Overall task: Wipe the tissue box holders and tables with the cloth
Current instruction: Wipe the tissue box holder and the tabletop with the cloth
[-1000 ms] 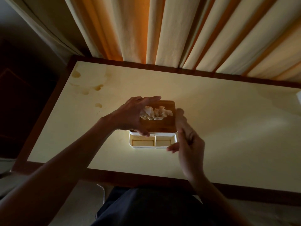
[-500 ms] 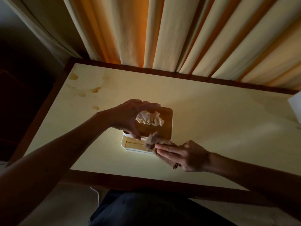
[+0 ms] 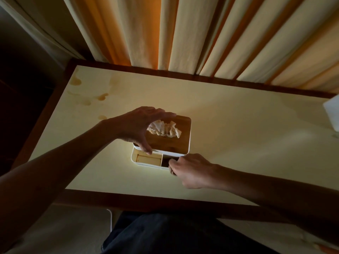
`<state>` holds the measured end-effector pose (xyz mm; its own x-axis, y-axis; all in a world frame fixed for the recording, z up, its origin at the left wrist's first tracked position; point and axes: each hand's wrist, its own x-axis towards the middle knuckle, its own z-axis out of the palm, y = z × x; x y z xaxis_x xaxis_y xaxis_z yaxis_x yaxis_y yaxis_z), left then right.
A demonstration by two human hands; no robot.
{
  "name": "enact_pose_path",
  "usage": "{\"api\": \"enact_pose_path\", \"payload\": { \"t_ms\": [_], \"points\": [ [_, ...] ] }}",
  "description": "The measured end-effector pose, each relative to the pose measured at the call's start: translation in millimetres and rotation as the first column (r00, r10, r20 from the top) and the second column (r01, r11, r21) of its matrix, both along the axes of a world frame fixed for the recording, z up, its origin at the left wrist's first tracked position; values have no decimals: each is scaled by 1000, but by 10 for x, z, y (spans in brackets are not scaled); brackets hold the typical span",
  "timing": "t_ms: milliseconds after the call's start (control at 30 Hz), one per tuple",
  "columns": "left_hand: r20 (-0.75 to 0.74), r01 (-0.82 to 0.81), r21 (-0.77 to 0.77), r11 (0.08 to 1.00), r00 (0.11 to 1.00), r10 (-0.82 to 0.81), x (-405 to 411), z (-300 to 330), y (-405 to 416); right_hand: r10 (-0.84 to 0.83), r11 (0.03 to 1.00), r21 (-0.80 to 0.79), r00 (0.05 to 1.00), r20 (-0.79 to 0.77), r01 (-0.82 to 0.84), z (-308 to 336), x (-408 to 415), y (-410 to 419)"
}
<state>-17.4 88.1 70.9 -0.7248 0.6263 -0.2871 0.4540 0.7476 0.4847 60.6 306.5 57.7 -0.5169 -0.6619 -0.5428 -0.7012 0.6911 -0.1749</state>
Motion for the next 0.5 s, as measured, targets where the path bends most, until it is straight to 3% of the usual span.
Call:
{"api": "enact_pose_path", "payload": {
  "t_ms": [167, 367, 500],
  "points": [
    [15, -3, 0, 1000, 1000, 3, -6, 13, -4, 101, 995, -12, 993, -63, -102, 214, -54, 151],
    [37, -23, 19, 1000, 999, 23, -9, -15, -13, -32, 998, 52, 999, 13, 31, 46, -33, 0],
    [50, -49, 31, 998, 998, 47, 2, -26, 15, 3, 997, 71, 1000, -13, -2, 232, -34, 46]
  ]
}}
